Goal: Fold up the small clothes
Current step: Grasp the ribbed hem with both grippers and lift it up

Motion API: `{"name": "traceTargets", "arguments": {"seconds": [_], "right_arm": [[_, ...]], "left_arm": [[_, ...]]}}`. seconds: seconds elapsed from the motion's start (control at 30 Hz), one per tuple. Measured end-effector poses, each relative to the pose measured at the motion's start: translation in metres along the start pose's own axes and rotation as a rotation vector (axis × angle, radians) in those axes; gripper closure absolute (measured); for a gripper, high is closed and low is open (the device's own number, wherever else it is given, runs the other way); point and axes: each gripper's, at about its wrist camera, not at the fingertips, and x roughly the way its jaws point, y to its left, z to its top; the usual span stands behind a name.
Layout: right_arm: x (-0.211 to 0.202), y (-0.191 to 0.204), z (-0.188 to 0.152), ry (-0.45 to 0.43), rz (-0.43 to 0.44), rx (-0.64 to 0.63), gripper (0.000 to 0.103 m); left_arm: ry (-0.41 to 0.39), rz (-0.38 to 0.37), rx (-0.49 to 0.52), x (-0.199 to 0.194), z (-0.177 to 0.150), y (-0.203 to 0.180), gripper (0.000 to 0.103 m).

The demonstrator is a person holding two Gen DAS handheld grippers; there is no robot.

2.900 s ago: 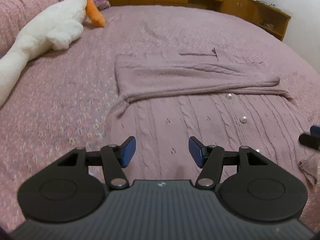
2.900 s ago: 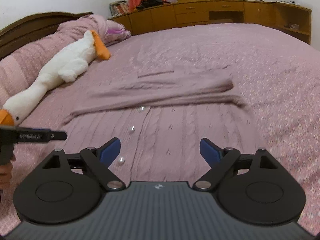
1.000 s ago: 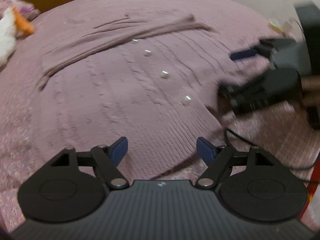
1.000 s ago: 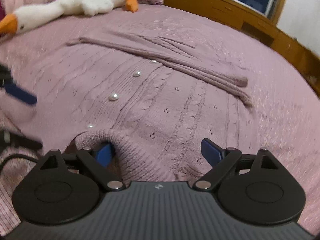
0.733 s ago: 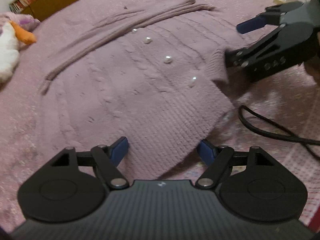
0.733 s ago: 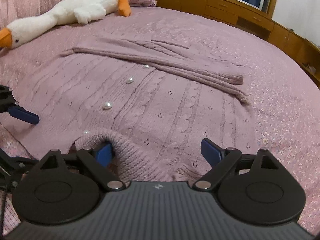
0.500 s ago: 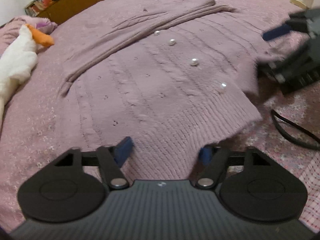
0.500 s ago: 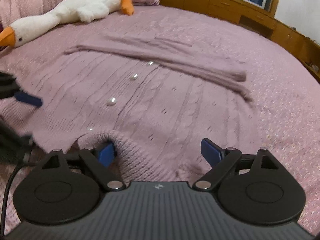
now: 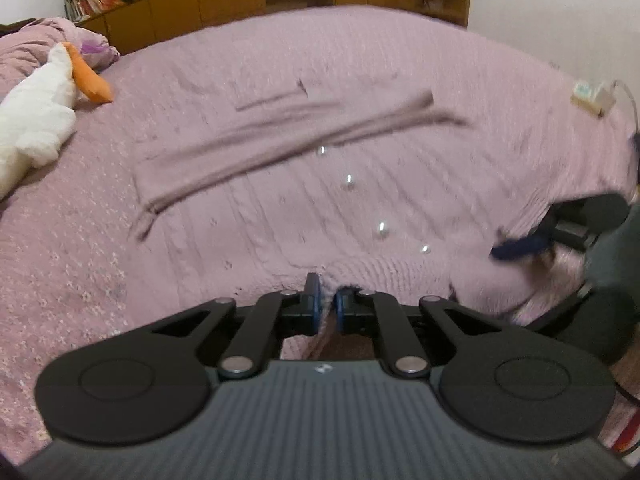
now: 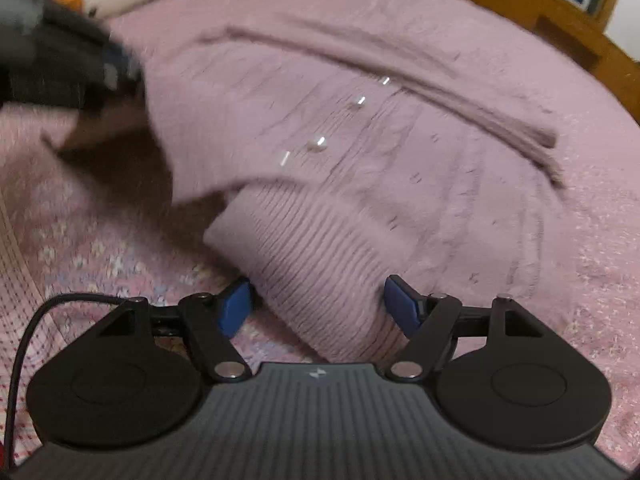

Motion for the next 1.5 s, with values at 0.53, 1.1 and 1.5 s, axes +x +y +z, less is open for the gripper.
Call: {"name": "traceTargets", "arguments": {"seconds": [0.53,1.1,1.5], "right_arm": [[-0.054,-0.037,0.024,-0.220,-0.122,0.338,0.097],[-0.058,-0.085,0.079,-0.434,-0.094,0.395,0.097],[-0.036,-0.127,0.143,-0.546,-0.135,0.377,0.097]], "left_arm": [[-0.109,0.013,-0.045,-0.020,0.008,0.003,0.097],[-0.195,0.047,-0.146,-0.001,0.062,0.039,0.097],[-0.297,0.099,-0.149,0.020,0.127,0.062,0.097]]}}
